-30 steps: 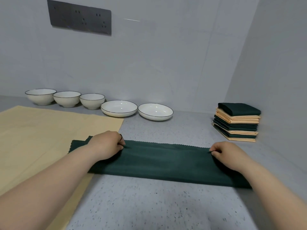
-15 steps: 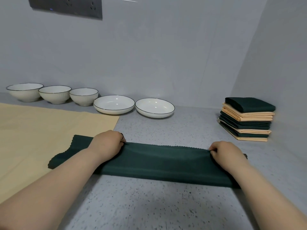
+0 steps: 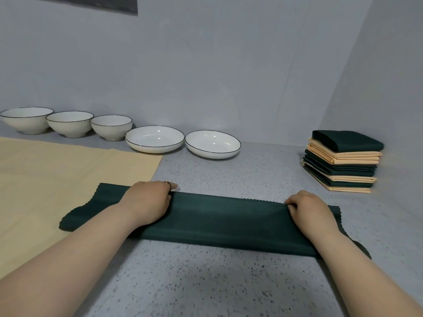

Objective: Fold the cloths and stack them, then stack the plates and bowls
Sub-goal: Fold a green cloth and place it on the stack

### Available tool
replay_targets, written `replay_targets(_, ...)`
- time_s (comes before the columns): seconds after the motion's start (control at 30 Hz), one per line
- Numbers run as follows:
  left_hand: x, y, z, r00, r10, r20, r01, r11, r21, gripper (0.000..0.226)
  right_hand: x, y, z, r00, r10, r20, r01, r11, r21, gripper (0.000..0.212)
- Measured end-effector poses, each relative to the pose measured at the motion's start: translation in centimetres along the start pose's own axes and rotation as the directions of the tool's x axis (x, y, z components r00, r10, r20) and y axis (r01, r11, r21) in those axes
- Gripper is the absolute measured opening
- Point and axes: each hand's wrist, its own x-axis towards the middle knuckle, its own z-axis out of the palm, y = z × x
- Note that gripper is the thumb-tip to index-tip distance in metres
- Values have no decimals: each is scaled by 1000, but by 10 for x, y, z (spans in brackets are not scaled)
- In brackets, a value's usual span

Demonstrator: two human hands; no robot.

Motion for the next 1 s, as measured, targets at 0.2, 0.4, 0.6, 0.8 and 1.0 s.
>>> replay_targets(0.2,-11,7,1,982,5,188,-29,992,124,48,0,1,6,1000,0,-8,1,1000,16,32)
replay_targets(0.4,-20,9,10,975,-23,222,30,999,-28,55,-9,-15,-4,999,-34,3,34,996,78,35)
replay_targets(0.6,-25,11,14,986,-44,158,55,996,-64,53,-44,-120,-5,875,-423,237,366,896,251,50)
replay_targets(0.8,-26,10,13,987,-47,153,62,993,-97,53,-40,-154,20,847,-408,342,365,913,185,55)
replay_targets(1.0,-28,10,12,985,-58,160,71,995,-75,54,-28,-92,9,886,-272,376,258,962,89,60)
